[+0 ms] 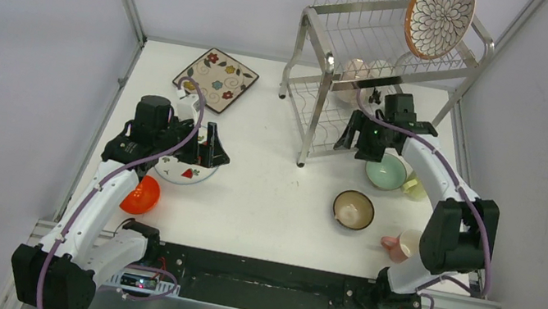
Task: Load the mixed dishes into the dish rack
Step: Pick up the cup at the corner of the board.
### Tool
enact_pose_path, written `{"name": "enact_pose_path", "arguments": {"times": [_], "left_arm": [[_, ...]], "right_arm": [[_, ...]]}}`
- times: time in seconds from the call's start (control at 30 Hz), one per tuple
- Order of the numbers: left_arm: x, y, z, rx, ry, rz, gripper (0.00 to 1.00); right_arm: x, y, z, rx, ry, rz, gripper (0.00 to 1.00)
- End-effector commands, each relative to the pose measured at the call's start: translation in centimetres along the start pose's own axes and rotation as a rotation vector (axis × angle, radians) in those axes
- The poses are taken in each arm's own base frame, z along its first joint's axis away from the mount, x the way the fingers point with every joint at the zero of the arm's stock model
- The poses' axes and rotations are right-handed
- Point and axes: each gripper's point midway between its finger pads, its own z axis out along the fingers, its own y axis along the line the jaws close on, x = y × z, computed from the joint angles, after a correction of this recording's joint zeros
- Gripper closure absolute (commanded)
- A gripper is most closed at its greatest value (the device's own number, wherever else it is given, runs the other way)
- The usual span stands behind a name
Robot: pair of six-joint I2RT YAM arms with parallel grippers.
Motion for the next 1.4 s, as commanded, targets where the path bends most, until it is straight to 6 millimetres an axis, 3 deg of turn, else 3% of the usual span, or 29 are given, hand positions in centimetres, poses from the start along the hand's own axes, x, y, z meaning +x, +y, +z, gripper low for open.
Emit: {"name": "enact_pose_path", "arguments": {"times": [0.0, 0.3, 0.63, 0.9, 1.03, 1.2, 1.37], "left_arm": [[-0.4, 0.1, -0.1, -0.012, -0.013, 0.030, 0.04], [-0.4, 0.5, -0.1, -0.039, -0.014, 0.034, 0.04], [0.0, 2.2, 0.6, -0.114, 0.018, 0.005, 0.01], [-0.9, 8.0, 0.0, -0.450, -0.048, -0.170, 0.01], [-0.9, 9.6, 0.9, -0.533, -0.049, -0.334, 0.03], [1.0, 11.4, 1.3, -0.665, -0.002, -0.522, 0.06], [3.5, 13.7, -0.9, -0.880, -0.024, -0.657, 0.07]], "right_arm": [[1.3, 2.6, -2.9, -0.109, -0.008, 0.030, 0.26], [3.8, 3.0, -3.9, -0.147, 0.029, 0.063, 0.26], [7.5, 3.3, -6.5, -0.203, -0.006, 0.031, 0.26], [9.1, 6.1, -10.3, -0.322, -0.143, -0.024, 0.26], [9.6, 7.1, -11.7, -0.392, -0.233, -0.014, 0.25], [10.1, 7.2, -12.0, -0.414, -0.275, 0.032, 0.25], [10.8, 7.1, -11.7, -0.421, -0.274, 0.035, 0.25]]}}
